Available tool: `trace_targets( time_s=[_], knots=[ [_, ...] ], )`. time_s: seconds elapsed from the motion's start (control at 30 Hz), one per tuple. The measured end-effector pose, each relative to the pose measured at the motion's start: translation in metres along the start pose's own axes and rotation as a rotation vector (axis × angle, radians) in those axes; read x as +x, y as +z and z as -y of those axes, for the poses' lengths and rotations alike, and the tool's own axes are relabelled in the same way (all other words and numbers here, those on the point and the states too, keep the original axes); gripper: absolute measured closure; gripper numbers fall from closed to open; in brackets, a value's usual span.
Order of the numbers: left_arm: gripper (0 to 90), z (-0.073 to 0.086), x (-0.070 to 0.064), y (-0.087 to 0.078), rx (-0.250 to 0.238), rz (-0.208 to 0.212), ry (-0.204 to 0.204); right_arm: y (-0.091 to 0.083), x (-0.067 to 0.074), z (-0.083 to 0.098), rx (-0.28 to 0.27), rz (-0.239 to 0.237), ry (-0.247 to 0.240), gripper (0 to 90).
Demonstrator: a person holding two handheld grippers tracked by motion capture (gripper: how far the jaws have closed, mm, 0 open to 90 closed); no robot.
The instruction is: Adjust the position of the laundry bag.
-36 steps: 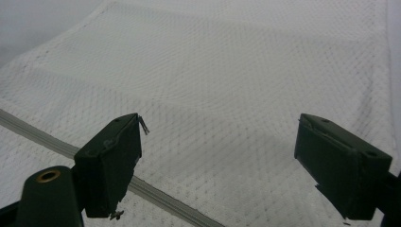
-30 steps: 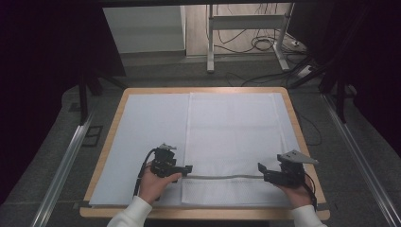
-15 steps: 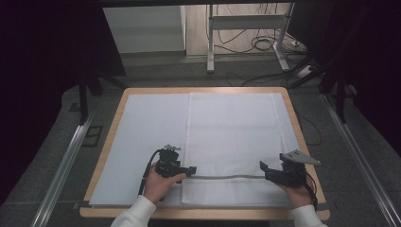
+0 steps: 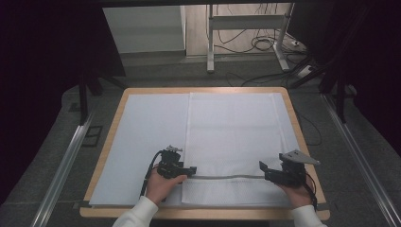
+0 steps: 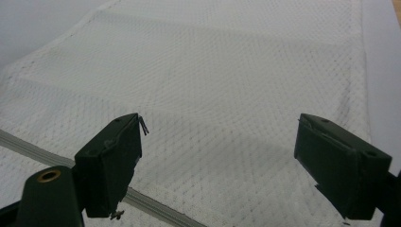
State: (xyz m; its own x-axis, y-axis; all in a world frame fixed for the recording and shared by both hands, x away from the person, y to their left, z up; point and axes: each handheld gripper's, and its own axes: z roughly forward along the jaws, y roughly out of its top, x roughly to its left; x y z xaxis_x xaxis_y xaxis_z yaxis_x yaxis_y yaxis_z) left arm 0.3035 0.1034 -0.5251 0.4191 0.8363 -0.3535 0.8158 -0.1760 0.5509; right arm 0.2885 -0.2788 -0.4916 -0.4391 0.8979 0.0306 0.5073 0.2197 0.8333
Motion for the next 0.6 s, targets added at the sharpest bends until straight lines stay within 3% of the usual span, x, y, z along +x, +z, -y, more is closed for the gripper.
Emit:
trace_targets(
  time_s=[0.17, 0.23, 0.43, 0.6],
  knots=[
    [49.3, -0.003, -0.004, 0.003, 0.008, -0.03, 0.034, 0.001, 0.001, 0.0, 0.004, -0.002, -0.001, 15.5],
    [54.5, -0.004, -0.008, 0.005, 0.012, -0.063, 0.058, 0.001, 0.002, 0.0, 0.004, -0.003, -0.002, 15.5],
    [60.2, -0.004, -0.015, 0.008, 0.014, -0.125, 0.106, 0.001, 0.002, -0.001, 0.002, -0.002, 0.004, 15.5],
    [70.9, -0.005, -0.013, 0.008, 0.011, -0.132, 0.103, 0.001, 0.002, -0.001, -0.001, 0.0, 0.0, 15.5]
  ],
)
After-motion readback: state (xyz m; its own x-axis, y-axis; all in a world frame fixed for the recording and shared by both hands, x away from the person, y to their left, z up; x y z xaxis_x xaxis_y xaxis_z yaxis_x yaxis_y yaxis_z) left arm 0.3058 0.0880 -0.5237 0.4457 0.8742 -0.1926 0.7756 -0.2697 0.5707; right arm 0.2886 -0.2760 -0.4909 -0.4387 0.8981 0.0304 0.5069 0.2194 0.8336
